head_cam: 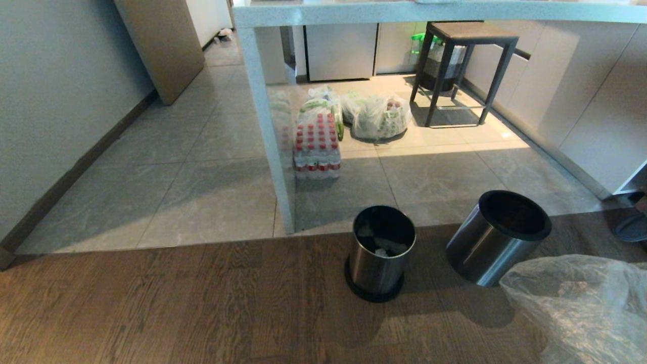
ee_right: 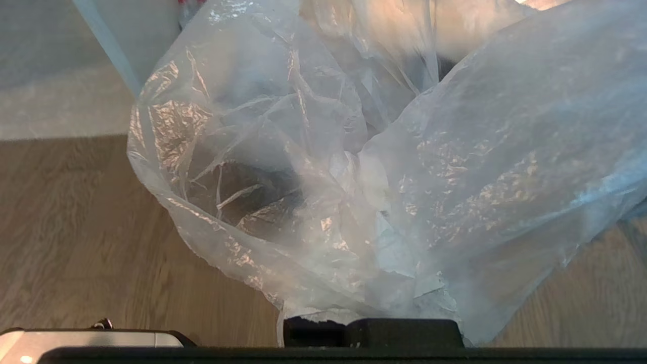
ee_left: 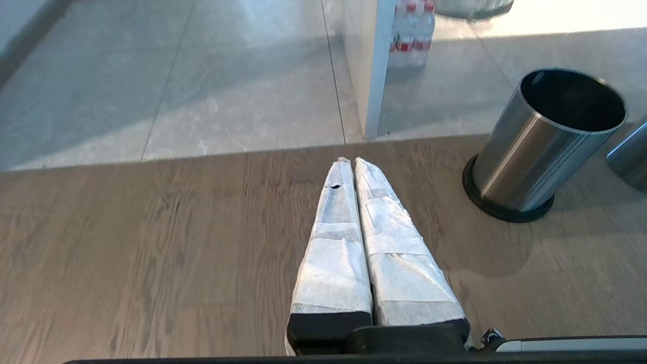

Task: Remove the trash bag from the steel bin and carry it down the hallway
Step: Put the trash bag at the door

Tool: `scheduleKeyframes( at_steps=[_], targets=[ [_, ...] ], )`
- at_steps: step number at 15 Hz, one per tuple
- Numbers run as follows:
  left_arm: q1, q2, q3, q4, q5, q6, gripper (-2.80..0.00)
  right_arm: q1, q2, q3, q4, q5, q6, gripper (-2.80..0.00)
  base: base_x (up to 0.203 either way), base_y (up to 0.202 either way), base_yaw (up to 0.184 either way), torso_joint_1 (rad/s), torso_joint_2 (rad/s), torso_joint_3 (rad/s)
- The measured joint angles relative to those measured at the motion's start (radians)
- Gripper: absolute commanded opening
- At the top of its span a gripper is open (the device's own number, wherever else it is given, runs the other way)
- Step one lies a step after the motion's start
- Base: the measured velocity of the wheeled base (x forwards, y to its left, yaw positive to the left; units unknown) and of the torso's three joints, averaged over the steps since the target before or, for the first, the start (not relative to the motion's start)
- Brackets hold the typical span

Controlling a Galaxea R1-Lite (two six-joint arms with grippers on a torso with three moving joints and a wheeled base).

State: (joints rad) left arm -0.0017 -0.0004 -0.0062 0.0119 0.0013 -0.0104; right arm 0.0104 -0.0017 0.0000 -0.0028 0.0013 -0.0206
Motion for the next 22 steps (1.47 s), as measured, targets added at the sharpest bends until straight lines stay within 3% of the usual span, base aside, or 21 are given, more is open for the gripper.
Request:
scheduleKeyframes(
  at_steps=[5,19,22],
  targets=[
    [0.0,0.0,0.0,0.0,0.0,0.0,-2.8,0.0,0.0,0.0,0.0,0.0,0.0,-2.8,0.0,0.0,0.0,0.003,0.0,0.187],
    [0.0,0.0,-0.002,0.004,-0.001,0.015,-2.8,0.0,0.001,0.0,0.0,0.0,0.0,-2.8,0.0,0.0,0.0,0.0,0.0,0.009],
    [0.0,0.0,-0.003,0.003,-0.001,0.013,-2.8,0.0,0.001,0.0,0.0,0.0,0.0,-2.8,0.001,0.149,0.004,0.002,0.0,0.002]
  ],
)
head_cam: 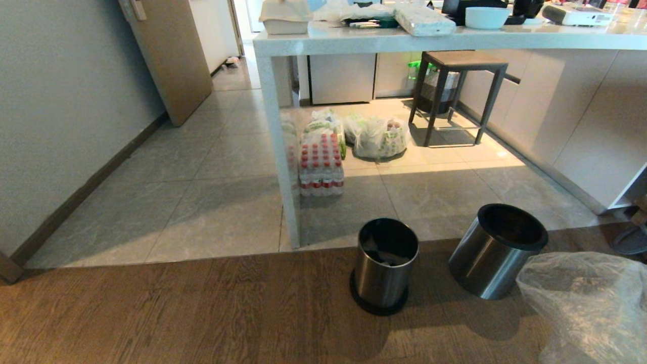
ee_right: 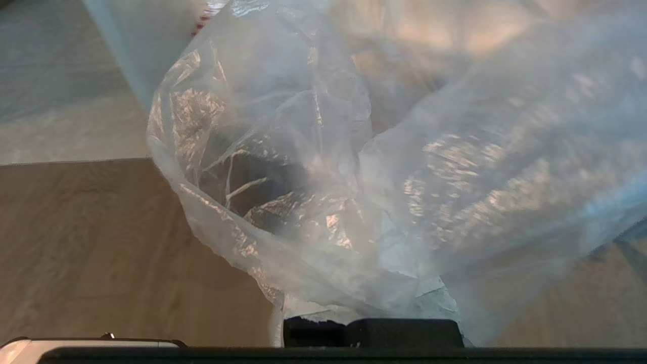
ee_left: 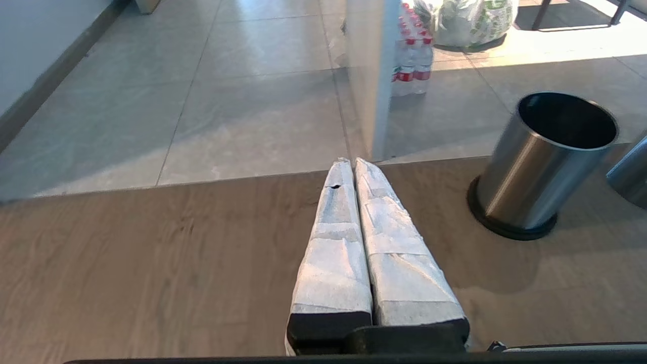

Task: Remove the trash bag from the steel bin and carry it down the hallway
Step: Put the trash bag at the door

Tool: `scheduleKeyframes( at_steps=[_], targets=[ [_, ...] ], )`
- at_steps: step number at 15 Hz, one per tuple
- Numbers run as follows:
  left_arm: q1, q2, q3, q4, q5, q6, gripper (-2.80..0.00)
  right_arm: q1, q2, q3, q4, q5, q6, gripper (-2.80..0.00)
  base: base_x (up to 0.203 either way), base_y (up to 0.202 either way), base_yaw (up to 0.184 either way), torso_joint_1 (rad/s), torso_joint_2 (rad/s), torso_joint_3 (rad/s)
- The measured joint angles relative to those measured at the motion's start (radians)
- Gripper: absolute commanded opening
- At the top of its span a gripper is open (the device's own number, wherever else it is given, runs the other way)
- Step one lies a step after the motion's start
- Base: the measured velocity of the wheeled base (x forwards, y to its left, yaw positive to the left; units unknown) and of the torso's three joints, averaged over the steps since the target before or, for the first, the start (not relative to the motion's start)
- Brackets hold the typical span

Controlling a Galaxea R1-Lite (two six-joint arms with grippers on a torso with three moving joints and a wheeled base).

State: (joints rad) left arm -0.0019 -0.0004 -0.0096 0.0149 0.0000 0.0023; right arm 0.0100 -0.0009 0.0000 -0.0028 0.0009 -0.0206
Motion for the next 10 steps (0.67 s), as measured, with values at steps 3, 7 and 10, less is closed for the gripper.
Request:
scheduleKeyframes(
  at_steps=[3,7,10],
  targets=[
    [0.0,0.0,0.002,0.0,0.0,-0.001,-2.8,0.0,0.0,0.0,0.0,0.0,0.0,-2.8,0.0,0.193,0.0,0.004,0.0,0.0],
    [0.0,0.0,0.002,-0.002,0.0,-0.004,-2.8,0.0,0.0,0.0,0.0,0.001,0.0,-2.8,0.0,0.189,0.001,0.003,0.0,0.003],
    [0.0,0.0,0.002,0.001,0.0,-0.004,-2.8,0.0,0.0,0.0,0.0,0.0,0.0,-2.8,0.0,0.195,0.001,0.002,0.0,0.002]
  ],
)
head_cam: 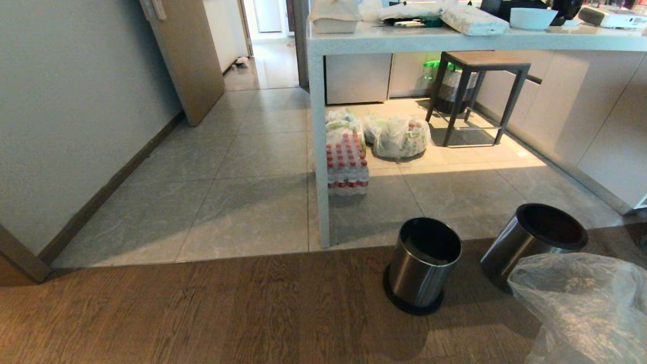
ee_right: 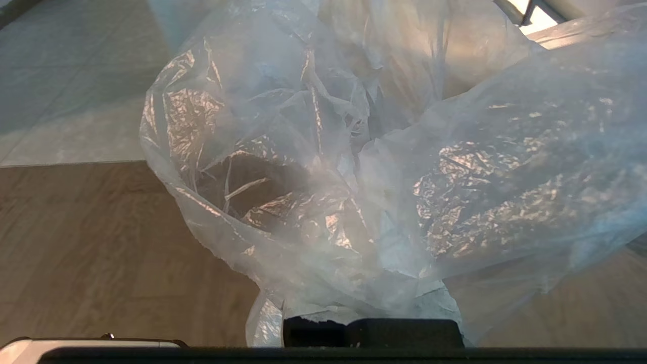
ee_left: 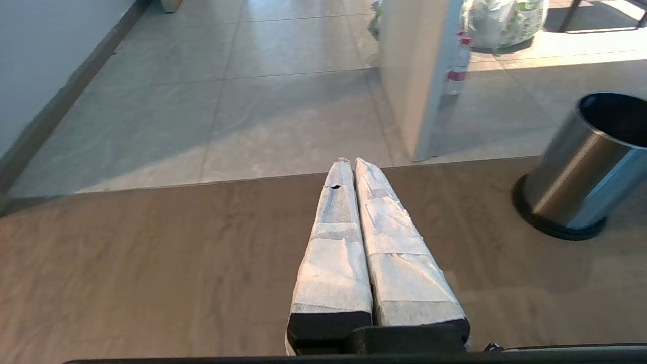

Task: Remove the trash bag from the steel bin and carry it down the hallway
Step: Put the trash bag at the door

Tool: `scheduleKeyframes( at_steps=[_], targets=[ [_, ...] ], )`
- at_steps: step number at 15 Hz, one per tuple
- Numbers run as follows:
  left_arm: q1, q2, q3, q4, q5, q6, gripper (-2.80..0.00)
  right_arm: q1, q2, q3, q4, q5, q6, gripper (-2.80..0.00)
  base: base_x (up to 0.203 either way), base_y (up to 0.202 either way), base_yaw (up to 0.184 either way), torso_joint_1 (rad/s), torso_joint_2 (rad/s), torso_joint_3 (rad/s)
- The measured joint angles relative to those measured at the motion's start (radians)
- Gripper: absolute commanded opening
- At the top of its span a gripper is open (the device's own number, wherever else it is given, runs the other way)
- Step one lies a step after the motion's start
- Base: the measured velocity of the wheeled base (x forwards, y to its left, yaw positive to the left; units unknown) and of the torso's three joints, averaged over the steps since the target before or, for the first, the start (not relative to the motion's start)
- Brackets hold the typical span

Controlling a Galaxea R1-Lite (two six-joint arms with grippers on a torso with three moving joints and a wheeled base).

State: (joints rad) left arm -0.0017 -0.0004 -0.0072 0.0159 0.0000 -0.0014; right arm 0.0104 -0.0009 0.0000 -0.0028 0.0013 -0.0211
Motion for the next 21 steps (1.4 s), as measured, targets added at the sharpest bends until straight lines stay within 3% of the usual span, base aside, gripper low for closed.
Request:
scheduleKeyframes(
  at_steps=[21],
  targets=[
    [0.0,0.0,0.0,-0.001,0.0,-0.003,-2.8,0.0,0.001,0.0,0.0,0.0,0.0,-2.8,0.0,0.193,0.001,0.002,0.0,0.002]
  ],
)
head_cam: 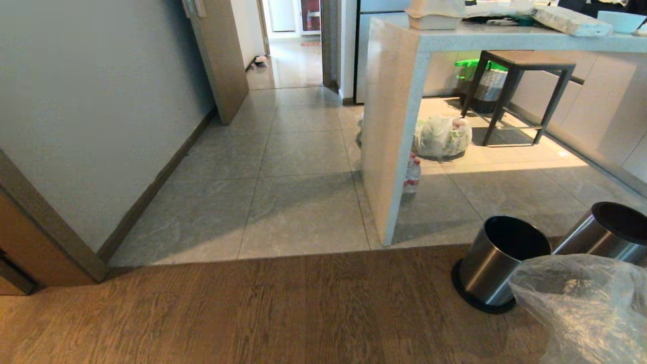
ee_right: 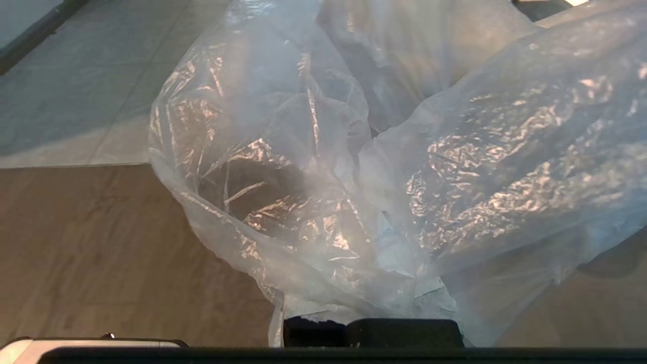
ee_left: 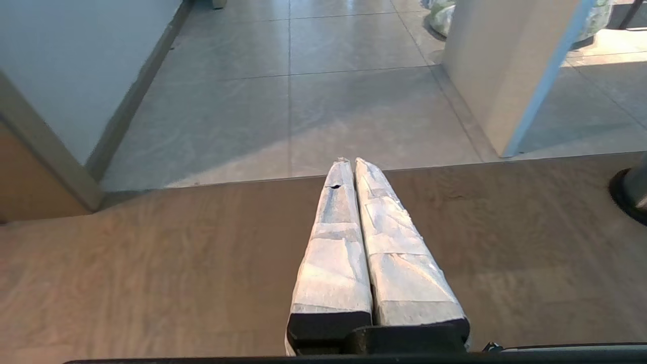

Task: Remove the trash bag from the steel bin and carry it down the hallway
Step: Put the trash bag at the door

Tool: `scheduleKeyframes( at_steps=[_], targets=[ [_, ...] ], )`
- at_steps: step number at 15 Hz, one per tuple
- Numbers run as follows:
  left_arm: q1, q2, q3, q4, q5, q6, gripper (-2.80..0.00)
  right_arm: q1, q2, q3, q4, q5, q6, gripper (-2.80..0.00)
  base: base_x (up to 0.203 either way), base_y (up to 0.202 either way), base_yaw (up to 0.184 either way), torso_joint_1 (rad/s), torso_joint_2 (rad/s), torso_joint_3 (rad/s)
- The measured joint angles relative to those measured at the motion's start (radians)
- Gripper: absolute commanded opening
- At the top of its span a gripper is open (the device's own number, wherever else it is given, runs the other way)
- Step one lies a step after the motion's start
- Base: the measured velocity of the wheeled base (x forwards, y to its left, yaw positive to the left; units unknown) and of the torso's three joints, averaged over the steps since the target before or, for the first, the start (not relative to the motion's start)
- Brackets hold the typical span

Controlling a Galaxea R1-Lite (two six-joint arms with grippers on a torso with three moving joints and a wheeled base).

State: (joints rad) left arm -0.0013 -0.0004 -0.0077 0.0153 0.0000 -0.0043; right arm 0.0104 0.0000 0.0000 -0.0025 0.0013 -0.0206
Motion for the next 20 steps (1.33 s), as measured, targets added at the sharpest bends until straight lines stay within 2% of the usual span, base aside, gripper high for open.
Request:
scheduleKeyframes(
  at_steps=[16,20],
  targets=[
    [0.0,0.0,0.0,-0.002,0.0,0.0,-2.8,0.0,0.0,0.0,0.0,0.0,0.0,-2.8,0.0,0.192,0.001,0.003,0.0,0.0],
    [0.0,0.0,0.0,-0.001,0.0,0.0,-2.8,0.0,0.0,0.0,0.0,0.0,0.0,-2.8,0.0,0.062,0.001,0.002,0.0,0.002]
  ],
)
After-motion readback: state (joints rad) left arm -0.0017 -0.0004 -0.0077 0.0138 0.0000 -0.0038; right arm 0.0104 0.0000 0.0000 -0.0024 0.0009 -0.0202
